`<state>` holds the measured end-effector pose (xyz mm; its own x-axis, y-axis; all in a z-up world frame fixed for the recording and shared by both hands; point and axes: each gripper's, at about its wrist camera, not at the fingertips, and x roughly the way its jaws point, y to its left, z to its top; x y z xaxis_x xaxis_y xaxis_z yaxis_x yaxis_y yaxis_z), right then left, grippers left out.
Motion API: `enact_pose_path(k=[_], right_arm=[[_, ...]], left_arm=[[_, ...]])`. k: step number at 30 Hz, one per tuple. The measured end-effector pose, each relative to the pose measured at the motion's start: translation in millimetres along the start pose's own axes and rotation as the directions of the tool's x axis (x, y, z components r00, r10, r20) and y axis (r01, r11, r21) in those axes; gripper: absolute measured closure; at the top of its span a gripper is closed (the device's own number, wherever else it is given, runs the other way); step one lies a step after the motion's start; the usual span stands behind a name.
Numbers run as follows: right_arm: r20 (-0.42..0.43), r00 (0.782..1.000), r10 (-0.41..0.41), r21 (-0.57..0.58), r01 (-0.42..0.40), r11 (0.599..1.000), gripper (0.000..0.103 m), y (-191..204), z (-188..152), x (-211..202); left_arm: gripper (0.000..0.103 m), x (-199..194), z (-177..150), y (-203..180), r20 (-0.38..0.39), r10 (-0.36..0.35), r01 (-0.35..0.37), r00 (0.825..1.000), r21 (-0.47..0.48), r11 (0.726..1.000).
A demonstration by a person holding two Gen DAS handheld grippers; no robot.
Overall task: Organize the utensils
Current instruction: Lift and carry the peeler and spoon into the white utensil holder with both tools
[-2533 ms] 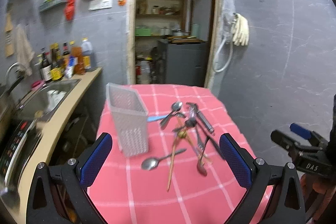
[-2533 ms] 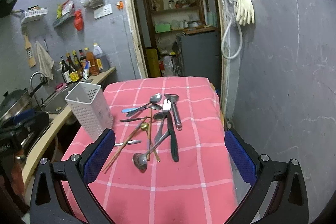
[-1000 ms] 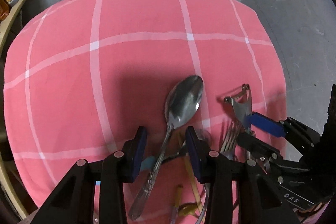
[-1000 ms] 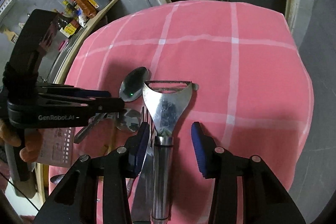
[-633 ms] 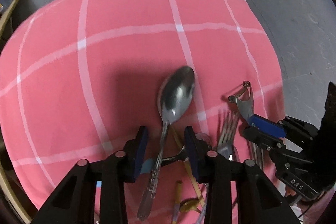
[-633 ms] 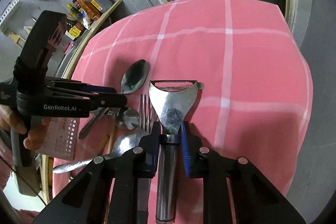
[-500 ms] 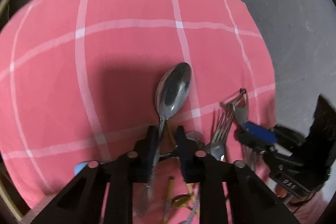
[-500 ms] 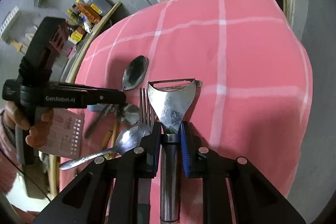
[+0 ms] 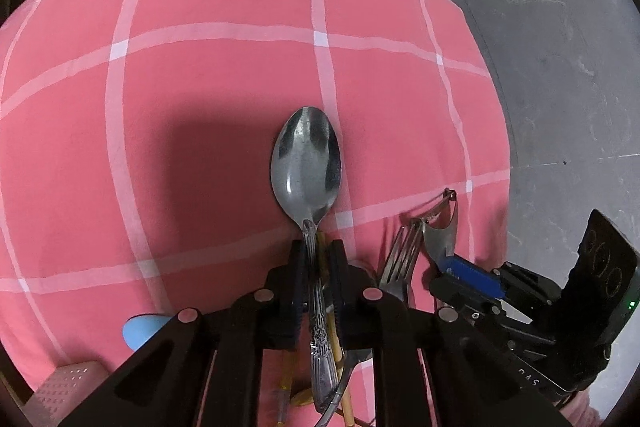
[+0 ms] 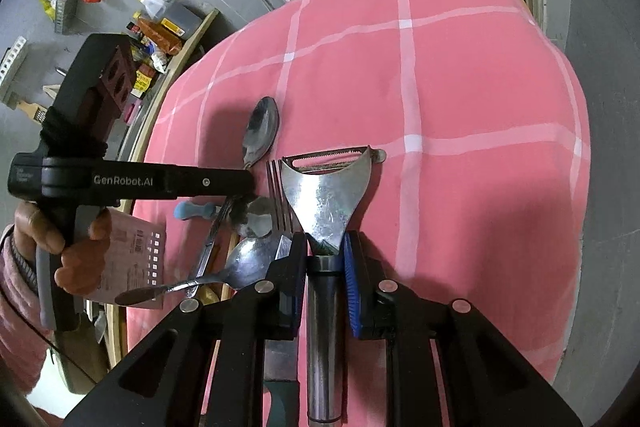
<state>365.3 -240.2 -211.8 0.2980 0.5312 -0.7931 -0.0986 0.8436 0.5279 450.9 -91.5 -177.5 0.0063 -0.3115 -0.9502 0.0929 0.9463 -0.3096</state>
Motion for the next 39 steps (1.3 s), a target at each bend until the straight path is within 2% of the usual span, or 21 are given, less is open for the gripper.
enact_pose_path(k=[4, 5, 7, 12, 15, 18, 23, 25, 30, 31, 34, 39], right_arm=[[0.025, 1.0, -0.013, 0.023, 0.013, 1.0, 0.087, 3, -6, -2], [0.034, 0.999, -0.012, 0.031, 0.011, 0.999, 0.087, 3, -9, -3], [0.045, 0.999, 0.007, 0.059, -0.01, 0.998, 0.087, 2, -15, -7], [0.086, 0.996, 0.022, 0.127, -0.033, 0.991, 0.087, -1, -34, -14], [0.141, 0.99, 0.027, 0.169, -0.051, 0.984, 0.087, -1, -45, -24], [0.197, 0.98, 0.018, 0.189, -0.056, 0.98, 0.087, -1, -55, -36], [0.244, 0.97, 0.005, 0.178, -0.05, 0.983, 0.087, 4, -60, -51], [0.254, 0.967, 0.002, 0.167, -0.046, 0.985, 0.087, 8, -59, -56], [0.296, 0.955, 0.026, 0.154, -0.074, 0.985, 0.087, 22, -57, -80], [0.303, 0.953, 0.014, 0.14, -0.059, 0.988, 0.087, 26, -59, -85], [0.273, 0.958, -0.084, 0.055, 0.071, 0.996, 0.087, 44, -54, -93], [0.226, 0.965, -0.135, -0.013, 0.141, 0.99, 0.087, 57, -52, -101]], left_arm=[[0.097, -12, -15, 12, 0.06, -0.061, 0.066, 0.996, -0.087, 0.994], [0.1, -16, -17, 12, 0.08, -0.068, 0.075, 0.994, -0.091, 0.993], [0.1, -26, -25, 6, 0.123, -0.032, 0.04, 0.992, -0.063, 0.997], [0.101, -31, -37, 4, 0.132, -0.091, 0.1, 0.987, -0.059, 0.993], [0.101, -40, -43, 4, 0.178, -0.125, 0.14, 0.976, -0.076, 0.987], [0.101, -52, -48, -1, 0.24, -0.121, 0.138, 0.963, -0.056, 0.989], [0.101, -83, -64, -8, 0.355, -0.142, 0.16, 0.924, -0.021, 0.987], [0.101, -98, -74, -4, 0.383, -0.158, 0.174, 0.91, -0.008, 0.985], [0.101, -116, -88, -11, 0.41, -0.17, 0.176, 0.896, 0.022, 0.984], [0.101, -119, -91, -11, 0.414, -0.173, 0.178, 0.894, 0.027, 0.984], [0.101, -127, -101, -10, 0.425, -0.185, 0.19, 0.886, 0.032, 0.981], [0.101, -139, -119, -3, 0.443, -0.202, 0.203, 0.874, 0.045, 0.978]])
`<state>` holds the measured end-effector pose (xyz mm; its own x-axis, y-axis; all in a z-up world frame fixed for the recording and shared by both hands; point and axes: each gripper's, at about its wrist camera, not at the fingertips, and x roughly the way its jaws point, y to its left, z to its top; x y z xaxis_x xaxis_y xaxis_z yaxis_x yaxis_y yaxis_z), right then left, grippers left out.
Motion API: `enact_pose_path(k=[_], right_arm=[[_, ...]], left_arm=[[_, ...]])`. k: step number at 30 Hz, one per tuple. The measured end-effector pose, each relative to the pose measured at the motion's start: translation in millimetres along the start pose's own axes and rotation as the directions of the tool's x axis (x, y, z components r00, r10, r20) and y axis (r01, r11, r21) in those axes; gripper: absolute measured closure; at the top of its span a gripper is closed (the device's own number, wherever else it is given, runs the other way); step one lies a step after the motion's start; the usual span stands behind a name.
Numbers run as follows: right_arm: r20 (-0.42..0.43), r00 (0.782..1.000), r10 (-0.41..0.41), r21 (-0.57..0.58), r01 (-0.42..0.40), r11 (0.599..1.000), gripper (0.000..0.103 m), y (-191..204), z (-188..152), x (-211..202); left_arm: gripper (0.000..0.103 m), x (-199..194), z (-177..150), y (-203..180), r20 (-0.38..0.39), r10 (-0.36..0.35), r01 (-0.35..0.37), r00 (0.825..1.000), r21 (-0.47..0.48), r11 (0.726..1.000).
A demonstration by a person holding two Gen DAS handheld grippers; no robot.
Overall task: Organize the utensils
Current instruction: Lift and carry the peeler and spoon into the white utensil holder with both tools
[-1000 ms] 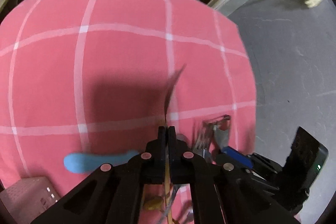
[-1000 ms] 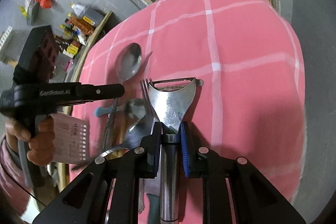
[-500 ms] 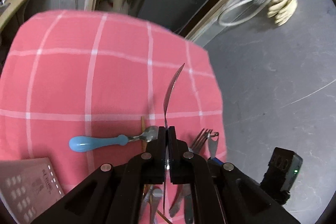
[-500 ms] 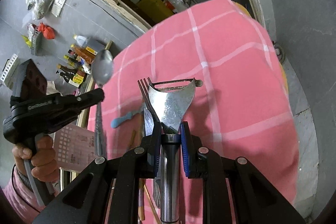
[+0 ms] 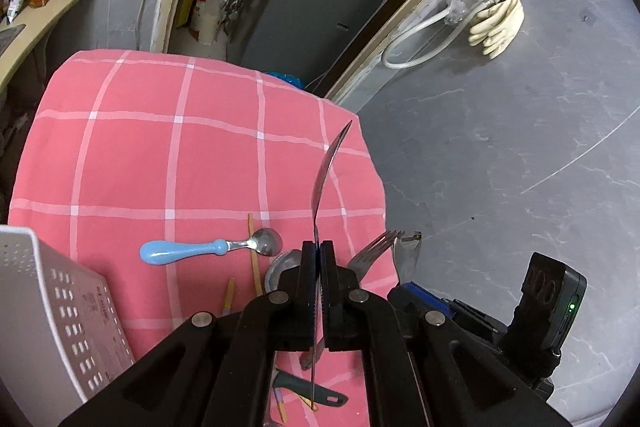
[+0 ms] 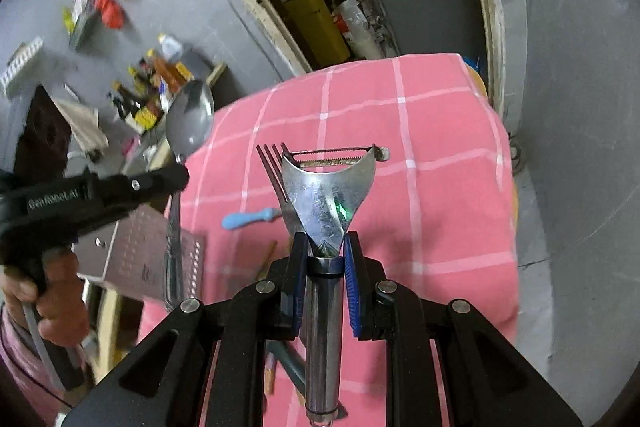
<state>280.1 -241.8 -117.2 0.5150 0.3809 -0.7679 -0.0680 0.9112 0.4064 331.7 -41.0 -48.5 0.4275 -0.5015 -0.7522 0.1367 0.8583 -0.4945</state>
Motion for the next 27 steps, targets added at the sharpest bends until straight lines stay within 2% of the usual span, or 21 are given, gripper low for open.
enact_pose_path(k=[4, 14, 19, 23, 25, 27], right_arm=[[-0.027, 0.999, 0.022, 0.033, -0.021, 0.999, 0.087, -2, -3, -6], [0.093, 0.994, 0.057, -0.048, -0.053, 0.997, 0.087, 31, 5, -66], [0.176, 0.978, 0.112, -0.084, -0.098, 0.992, 0.087, 53, 12, -86], [0.251, 0.95, 0.183, -0.117, -0.158, 0.98, 0.087, 77, 21, -91], [0.291, 0.927, 0.237, -0.143, -0.202, 0.969, 0.087, 96, 27, -90], [0.328, 0.903, 0.277, -0.176, -0.23, 0.957, 0.087, 116, 32, -87]], left_arm=[[0.101, -11, -4, 0, 0.014, -0.015, 0.015, 1.0, 0.001, 1.0], [0.101, -46, -11, -1, 0.068, -0.043, 0.043, 0.997, 0.007, 0.999], [0.101, -72, -13, 0, 0.134, -0.047, 0.046, 0.99, 0.011, 0.999], [0.101, -106, -10, 14, 0.233, -0.025, 0.027, 0.972, -0.006, 1.0], [0.101, -126, -8, 24, 0.303, 0.002, 0.004, 0.953, -0.02, 1.0], [0.101, -147, -9, 39, 0.383, 0.036, -0.018, 0.923, -0.05, 0.999]])
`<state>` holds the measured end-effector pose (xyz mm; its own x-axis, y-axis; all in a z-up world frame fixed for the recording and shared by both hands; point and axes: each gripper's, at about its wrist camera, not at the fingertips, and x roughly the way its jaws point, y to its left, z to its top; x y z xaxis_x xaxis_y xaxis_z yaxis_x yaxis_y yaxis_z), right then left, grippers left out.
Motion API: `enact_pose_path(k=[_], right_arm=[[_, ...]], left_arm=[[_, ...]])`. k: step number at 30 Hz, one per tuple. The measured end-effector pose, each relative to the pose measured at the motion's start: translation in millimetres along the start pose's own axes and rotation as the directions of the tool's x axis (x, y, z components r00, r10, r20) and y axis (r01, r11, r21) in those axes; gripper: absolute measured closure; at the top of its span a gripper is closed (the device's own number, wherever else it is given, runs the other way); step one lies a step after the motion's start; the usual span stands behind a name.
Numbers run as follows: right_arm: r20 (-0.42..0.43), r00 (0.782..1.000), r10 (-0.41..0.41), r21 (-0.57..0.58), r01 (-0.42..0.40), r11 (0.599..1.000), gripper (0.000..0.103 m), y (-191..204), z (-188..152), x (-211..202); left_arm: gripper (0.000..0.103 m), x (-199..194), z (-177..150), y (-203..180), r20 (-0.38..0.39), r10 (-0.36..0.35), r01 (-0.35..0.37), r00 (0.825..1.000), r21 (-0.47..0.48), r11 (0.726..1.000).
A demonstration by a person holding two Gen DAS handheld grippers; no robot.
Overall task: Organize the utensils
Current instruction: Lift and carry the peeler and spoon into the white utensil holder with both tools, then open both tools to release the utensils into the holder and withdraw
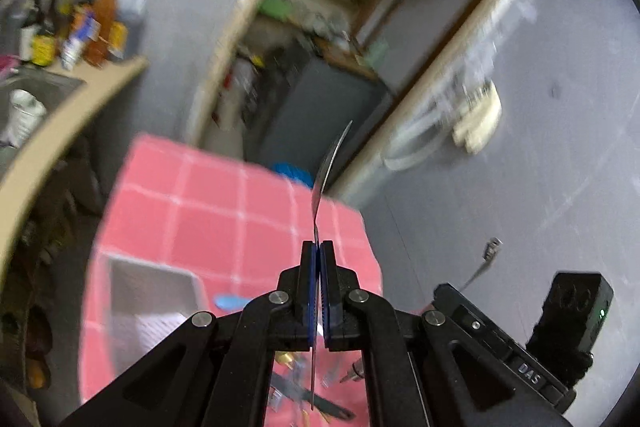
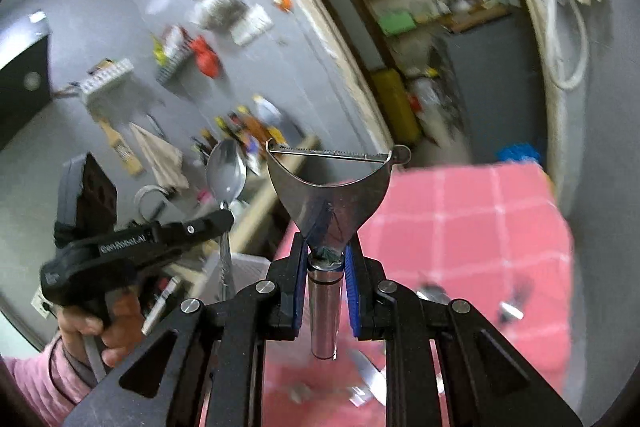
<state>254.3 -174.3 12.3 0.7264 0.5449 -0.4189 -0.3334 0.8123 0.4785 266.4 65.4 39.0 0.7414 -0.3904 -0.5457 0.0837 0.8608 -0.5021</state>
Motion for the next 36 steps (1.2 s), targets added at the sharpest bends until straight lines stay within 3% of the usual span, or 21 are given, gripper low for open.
enact_pose_path(k=[4, 9, 14, 26, 31, 33, 36], right_arm=[[0.04, 0.995, 0.09, -0.067, -0.087, 0.994, 0.087, 38, 3, 24], [-0.027, 0.99, 0.136, -0.158, -0.138, 0.978, 0.087, 72, -13, 69], [-0.109, 0.987, 0.116, -0.181, -0.134, 0.974, 0.087, 77, -31, 91], [-0.242, 0.967, 0.075, -0.2, -0.125, 0.972, 0.085, 76, -46, 107], [-0.266, 0.961, 0.069, -0.203, -0.126, 0.971, 0.065, 77, -50, 104], [-0.256, 0.964, 0.07, -0.2, -0.123, 0.972, 0.061, 76, -51, 98], [-0.228, 0.971, 0.064, -0.196, -0.11, 0.974, 0.054, 74, -49, 86]], left_arm=[[0.101, -31, 6, 28, 0.177, 0.073, -0.073, 0.981, -0.008, 0.997], [0.1, -35, 0, 57, 0.27, 0.125, -0.12, 0.955, -0.035, 0.992], [0.1, -26, -7, 78, 0.264, 0.135, -0.13, 0.955, -0.037, 0.991], [0.1, -17, -23, 90, 0.158, 0.098, -0.098, 0.983, -0.006, 0.995], [0.088, -23, -31, 100, 0.138, 0.087, -0.082, 0.987, -0.045, 0.996], [0.069, -26, -33, 103, 0.143, 0.086, -0.078, 0.986, -0.058, 0.995], [0.059, -34, -37, 107, 0.168, 0.08, -0.065, 0.983, -0.089, 0.994]])
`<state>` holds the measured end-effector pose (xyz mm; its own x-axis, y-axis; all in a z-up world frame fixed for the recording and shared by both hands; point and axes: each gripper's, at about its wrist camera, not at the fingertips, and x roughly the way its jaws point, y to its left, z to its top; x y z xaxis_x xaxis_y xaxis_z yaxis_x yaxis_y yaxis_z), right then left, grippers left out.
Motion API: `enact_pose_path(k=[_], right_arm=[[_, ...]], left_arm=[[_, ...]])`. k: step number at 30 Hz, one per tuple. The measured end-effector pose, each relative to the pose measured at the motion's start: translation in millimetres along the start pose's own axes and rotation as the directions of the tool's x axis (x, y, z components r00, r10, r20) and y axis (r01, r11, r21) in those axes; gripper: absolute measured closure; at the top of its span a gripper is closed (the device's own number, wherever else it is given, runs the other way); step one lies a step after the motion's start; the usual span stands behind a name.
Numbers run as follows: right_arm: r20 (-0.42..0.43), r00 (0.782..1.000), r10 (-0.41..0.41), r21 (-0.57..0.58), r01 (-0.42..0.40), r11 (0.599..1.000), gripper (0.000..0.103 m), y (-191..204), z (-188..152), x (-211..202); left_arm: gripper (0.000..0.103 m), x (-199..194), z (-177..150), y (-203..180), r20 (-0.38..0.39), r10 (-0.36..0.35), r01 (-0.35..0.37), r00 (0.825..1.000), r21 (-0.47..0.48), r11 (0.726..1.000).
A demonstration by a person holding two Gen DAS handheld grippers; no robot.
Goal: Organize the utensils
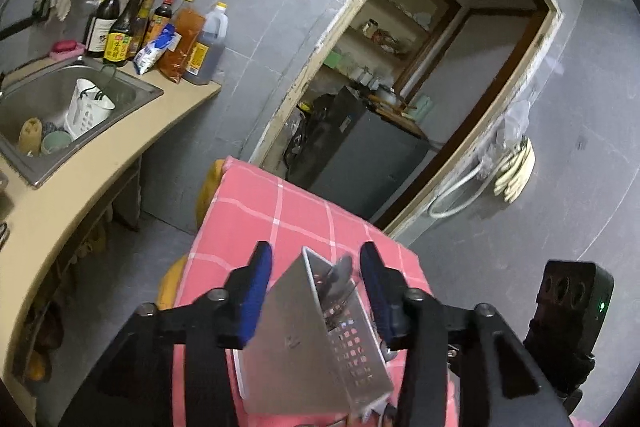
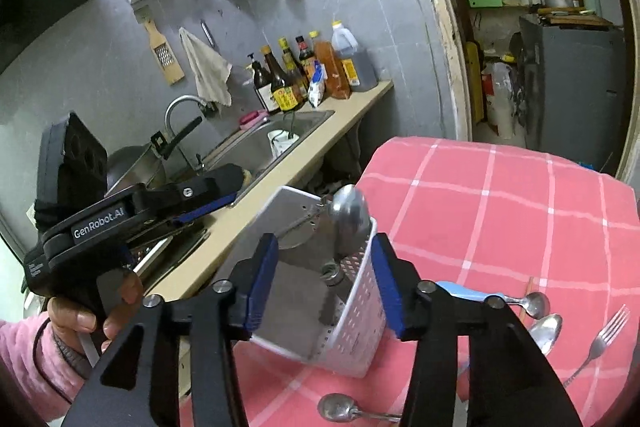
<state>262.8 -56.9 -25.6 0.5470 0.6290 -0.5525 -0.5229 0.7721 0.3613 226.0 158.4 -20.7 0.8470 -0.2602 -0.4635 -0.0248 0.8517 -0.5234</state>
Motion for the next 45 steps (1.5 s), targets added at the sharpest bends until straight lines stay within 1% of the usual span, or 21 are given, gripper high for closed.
enact_pose_path(k=[2, 4, 6, 7, 8, 9, 11, 13, 15, 17, 21, 26, 29, 31, 32, 33, 34, 37, 41, 43, 45], right_arm=[[0.027, 1.0, -0.012, 0.013, 0.011, 1.0, 0.05, -3, -1, -11], [0.072, 0.996, -0.045, 0.032, 0.043, 0.999, 0.042, -6, -2, -27], [0.116, 0.989, -0.089, 0.053, 0.084, 0.995, 0.018, -11, -3, -44], [0.156, 0.979, -0.13, 0.072, 0.12, 0.99, 0.012, -16, -6, -59], [0.182, 0.971, -0.156, 0.084, 0.143, 0.986, 0.005, -20, -8, -70], [0.205, 0.962, -0.183, 0.096, 0.167, 0.981, 0.002, -23, -9, -80], [0.24, 0.934, -0.266, 0.128, 0.241, 0.962, 0.002, -37, -16, -105], [0.237, 0.908, -0.345, 0.165, 0.313, 0.935, 0.002, -55, -26, -126], [0.211, 0.896, -0.39, 0.204, 0.35, 0.914, 0.002, -75, -35, -140], [0.173, 0.896, -0.409, 0.25, 0.361, 0.898, 0.002, -96, -44, -149], [0.091, 0.911, -0.403, 0.347, 0.35, 0.87, 0.002, -141, -69, -156], [0.007, 0.935, -0.354, 0.416, 0.319, 0.851, 0.002, -187, -99, -136], [-0.038, 0.954, -0.297, 0.445, 0.282, 0.85, 0.005, -213, -110, -115], [-0.069, 0.961, -0.269, 0.453, 0.27, 0.85, 0.017, -229, -115, -101], [-0.083, 0.962, -0.258, 0.455, 0.267, 0.849, 0.027, -238, -119, -93], [-0.094, 0.964, -0.248, 0.458, 0.264, 0.849, 0.032, -245, -121, -86], [-0.106, 0.966, -0.235, 0.463, 0.257, 0.848, 0.034, -253, -123, -78], [-0.118, 0.973, -0.197, 0.467, 0.229, 0.854, 0.042, -274, -124, -57], [-0.117, 0.981, -0.157, 0.463, 0.194, 0.865, 0.051, -291, -123, -38], [-0.115, 0.984, -0.134, 0.459, 0.172, 0.871, 0.056, -297, -121, -31], [-0.111, 0.988, -0.111, 0.443, 0.149, 0.884, 0.062, -300, -119, -22]], left_arm=[[0.059, -3, 0, -1, 0.008, 0.008, -0.008, 1.0, 0.003, 1.0], [0.049, -7, -1, -7, 0.015, 0.018, -0.018, 1.0, 0.025, 1.0], [0.036, -11, -1, -14, 0.032, 0.024, -0.025, 0.999, 0.043, 0.999], [0.033, -14, -1, -20, 0.041, 0.026, -0.029, 0.999, 0.057, 0.998], [0.024, -15, -1, -25, 0.048, 0.034, -0.037, 0.998, 0.07, 0.997], [0.013, -16, -1, -31, 0.053, 0.044, -0.048, 0.998, 0.082, 0.995], [0.005, -18, -3, -45, 0.068, 0.059, -0.066, 0.996, 0.107, 0.992], [0.003, -16, -7, -65, 0.069, 0.042, -0.052, 0.997, 0.157, 0.986], [0.001, -10, -12, -84, 0.056, 0.025, -0.036, 0.998, 0.202, 0.979], [0.001, -2, -20, -102, 0.025, -0.008, 0.002, 1.0, 0.245, 0.969], [0.001, 32, -34, -135, -0.08, -0.039, 0.062, 0.996, 0.314, 0.947], [0.001, 87, -55, -157, -0.244, -0.02, 0.104, 0.97, 0.335, 0.937], [0.005, 120, -73, -162, -0.331, -0.018, 0.128, 0.944, 0.314, 0.941], [0.01, 145, -87, -162, -0.396, -0.007, 0.141, 0.918, 0.31, 0.94], [0.015, 154, -93, -163, -0.416, 0.0, 0.143, 0.909, 0.313, 0.939], [0.02, 166, -101, -163, -0.445, 0.007, 0.149, 0.896, 0.316, 0.937], [0.023, 178, -108, -163, -0.471, 0.01, 0.159, 0.882, 0.317, 0.935], [0.031, 205, -124, -161, -0.519, 0.031, 0.167, 0.854, 0.331, 0.929], [0.032, 227, -133, -156, -0.555, 0.06, 0.162, 0.83, 0.343, 0.925], [0.037, 235, -136, -154, -0.57, 0.07, 0.162, 0.818, 0.345, 0.924], [0.047, 242, -136, -152, -0.589, 0.076, 0.166, 0.804, 0.345, 0.924]])
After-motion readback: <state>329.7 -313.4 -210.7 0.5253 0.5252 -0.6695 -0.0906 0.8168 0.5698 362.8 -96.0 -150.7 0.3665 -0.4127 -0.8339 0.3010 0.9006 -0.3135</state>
